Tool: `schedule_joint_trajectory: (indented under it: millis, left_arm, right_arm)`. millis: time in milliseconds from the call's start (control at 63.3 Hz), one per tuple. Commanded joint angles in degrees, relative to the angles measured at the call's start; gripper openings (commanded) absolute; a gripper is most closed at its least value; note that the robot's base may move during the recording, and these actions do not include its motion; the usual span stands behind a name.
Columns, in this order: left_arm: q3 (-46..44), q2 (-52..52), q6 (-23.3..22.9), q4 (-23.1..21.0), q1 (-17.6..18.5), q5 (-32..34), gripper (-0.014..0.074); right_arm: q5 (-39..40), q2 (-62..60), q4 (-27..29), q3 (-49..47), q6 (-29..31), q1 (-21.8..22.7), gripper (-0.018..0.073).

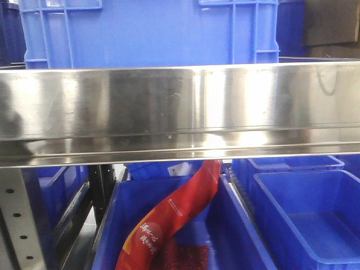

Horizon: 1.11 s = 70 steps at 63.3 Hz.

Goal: Grab PVC pipe and place in blue bin

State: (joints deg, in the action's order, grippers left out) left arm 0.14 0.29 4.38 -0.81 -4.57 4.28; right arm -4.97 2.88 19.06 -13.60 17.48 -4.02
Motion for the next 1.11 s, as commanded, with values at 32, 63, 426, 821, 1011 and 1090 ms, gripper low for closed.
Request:
schedule_joint_trajectory:
  millis: [32,63,426,821,1011,1090]
  left_arm:
    - [-0.14,-0.29,-0.29,-0.44,-0.22,1.31,-0.0111]
    - [-0.14,-0.29,-0.29,-0.44,-0.22,1.31,-0.0111]
    - [-0.14,-0.29,-0.29,-0.44,-0.22,1.31,-0.0111]
    - [-0.14,-0.29,-0.29,-0.44,-0.22,1.31,-0.0111]
    - [-0.14,-0.29,-0.29,-0.44,-0.22,1.31,-0.0111]
    - [-0.14,-0.29,-0.29,-0.44,-0.22,1.31,-0.0111]
  right_arm:
    - [1.16,-0.32,-0.33,0.06,0.05,0.38,-0.0165]
    - [1.16,-0.32,-0.33,0.06,0.05,0.38,-0.0165]
    - [1.16,-0.32,-0.33,0.06,0.05,0.38,-0.0165]
    - [0.89,-0.32,-0.33,0.06,0.05,0.38,-0.0165]
    - [-0.05,-0.32,-0.37,0.06,0.05,0.38,-0.0165]
    - [0.53,-0.32,-0.48,1.14,0.05,0.38,-0.0165]
